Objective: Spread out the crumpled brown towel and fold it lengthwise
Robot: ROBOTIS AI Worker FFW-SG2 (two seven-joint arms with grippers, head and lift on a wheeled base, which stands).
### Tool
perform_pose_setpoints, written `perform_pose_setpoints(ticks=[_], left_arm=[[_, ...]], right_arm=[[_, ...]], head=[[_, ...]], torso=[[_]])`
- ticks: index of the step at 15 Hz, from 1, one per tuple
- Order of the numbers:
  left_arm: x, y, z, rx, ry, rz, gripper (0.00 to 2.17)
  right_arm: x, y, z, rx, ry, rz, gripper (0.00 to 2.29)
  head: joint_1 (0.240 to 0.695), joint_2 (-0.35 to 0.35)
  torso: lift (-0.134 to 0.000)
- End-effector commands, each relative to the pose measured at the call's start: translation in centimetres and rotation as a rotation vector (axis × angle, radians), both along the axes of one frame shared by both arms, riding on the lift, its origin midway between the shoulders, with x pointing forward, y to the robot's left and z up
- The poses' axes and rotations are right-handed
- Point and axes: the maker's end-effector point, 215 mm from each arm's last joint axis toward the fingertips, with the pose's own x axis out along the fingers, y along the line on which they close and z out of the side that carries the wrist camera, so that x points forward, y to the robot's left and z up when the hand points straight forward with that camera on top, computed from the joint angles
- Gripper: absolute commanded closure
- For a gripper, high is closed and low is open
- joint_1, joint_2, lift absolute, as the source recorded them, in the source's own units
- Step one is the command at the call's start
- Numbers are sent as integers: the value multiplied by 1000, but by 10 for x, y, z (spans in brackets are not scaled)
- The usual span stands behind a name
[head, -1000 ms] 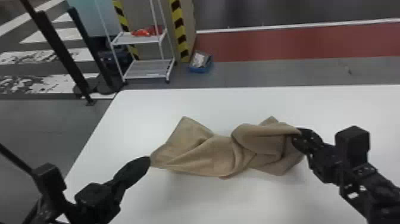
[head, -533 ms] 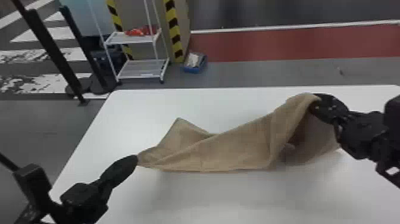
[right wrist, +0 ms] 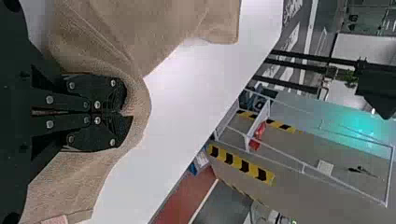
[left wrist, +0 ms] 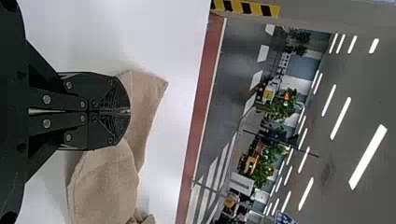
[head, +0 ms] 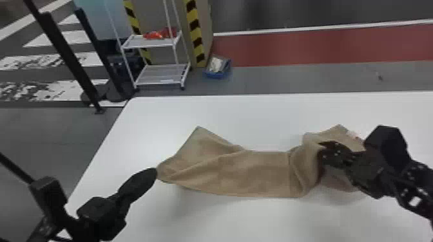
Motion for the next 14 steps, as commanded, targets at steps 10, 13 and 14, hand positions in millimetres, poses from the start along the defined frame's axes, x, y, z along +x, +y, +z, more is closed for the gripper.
perform_pose_setpoints(ticks=[10, 13, 14], left_arm=[[2, 1, -4, 3, 5, 5, 1376], [3, 0, -5, 9, 7, 2, 1376], [2, -1, -6, 6, 11, -3, 1379]], right_arm=[[-81, -54, 15, 126, 166, -8, 113], [-41, -69, 26, 284, 207, -151, 113], [-32, -67, 29, 332, 227, -165, 113]], head=[[695, 187], [695, 164], [695, 152]], torso=[[-124], [-124], [-124]])
